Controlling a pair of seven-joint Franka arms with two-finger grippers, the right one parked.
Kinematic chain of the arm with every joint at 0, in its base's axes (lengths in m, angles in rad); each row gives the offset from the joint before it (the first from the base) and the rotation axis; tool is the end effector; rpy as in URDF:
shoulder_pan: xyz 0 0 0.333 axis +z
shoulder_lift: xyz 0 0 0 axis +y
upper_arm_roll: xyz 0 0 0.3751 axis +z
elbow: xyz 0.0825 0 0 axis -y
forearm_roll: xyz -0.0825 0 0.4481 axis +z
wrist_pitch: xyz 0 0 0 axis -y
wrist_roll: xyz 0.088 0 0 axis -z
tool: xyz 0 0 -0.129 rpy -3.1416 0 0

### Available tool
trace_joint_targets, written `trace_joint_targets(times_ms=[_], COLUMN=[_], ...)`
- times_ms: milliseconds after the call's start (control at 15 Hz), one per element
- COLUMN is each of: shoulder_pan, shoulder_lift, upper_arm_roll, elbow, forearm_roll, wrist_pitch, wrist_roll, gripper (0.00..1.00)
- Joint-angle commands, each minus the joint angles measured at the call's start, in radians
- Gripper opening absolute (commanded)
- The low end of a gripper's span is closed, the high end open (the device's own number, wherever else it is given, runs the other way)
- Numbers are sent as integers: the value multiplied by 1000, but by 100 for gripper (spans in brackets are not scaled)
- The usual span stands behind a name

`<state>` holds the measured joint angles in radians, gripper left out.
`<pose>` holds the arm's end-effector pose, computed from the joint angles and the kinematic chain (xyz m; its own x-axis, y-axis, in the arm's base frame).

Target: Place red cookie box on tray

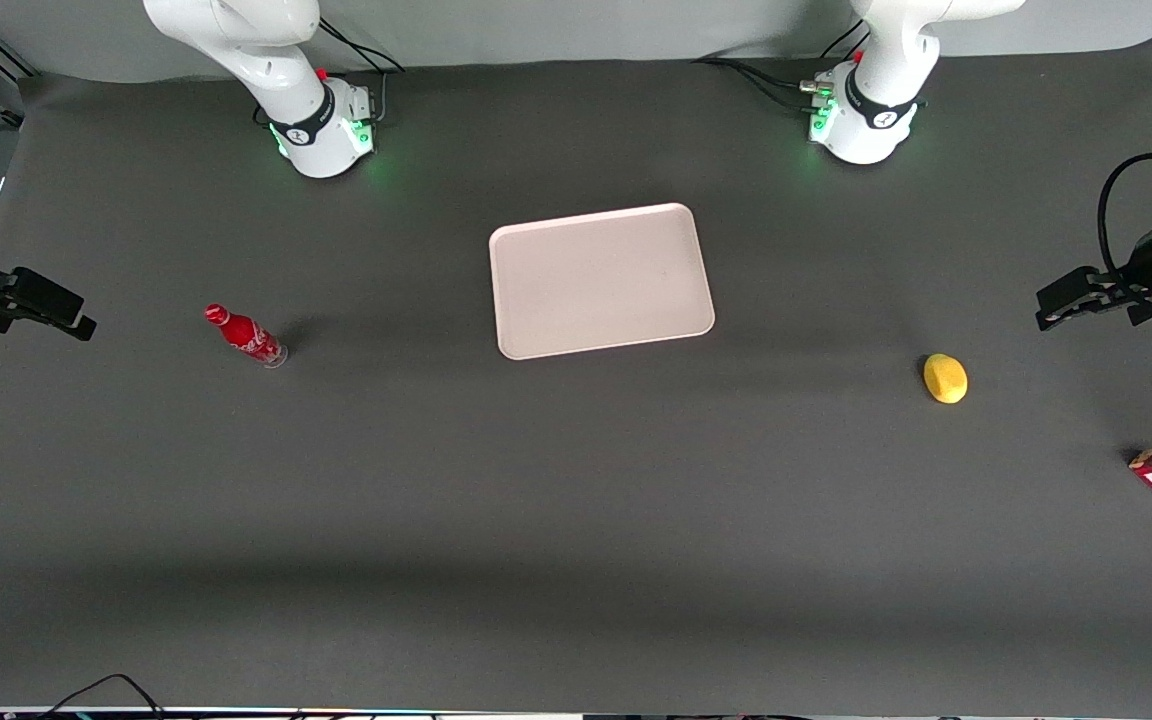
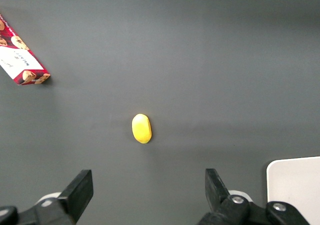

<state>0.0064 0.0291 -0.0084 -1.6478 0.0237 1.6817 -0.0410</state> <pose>0.6363 0.0016 0.6116 0.9993 0.0364 0.0057 0.0365 -0.9991 -0.0231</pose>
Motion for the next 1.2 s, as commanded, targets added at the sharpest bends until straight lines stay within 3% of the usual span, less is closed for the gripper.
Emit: trace_joint_targets(times_ms=[0, 733, 1133], shoulder_pan=[-6, 1, 82], shoulder_lift=[8, 21, 43], upper_arm_roll=[5, 5, 7], elbow=[22, 19, 23], forearm_roll=[-7, -7, 8], wrist_pitch=[-25, -23, -5], wrist_roll=[13, 12, 21], gripper=[100, 100, 100])
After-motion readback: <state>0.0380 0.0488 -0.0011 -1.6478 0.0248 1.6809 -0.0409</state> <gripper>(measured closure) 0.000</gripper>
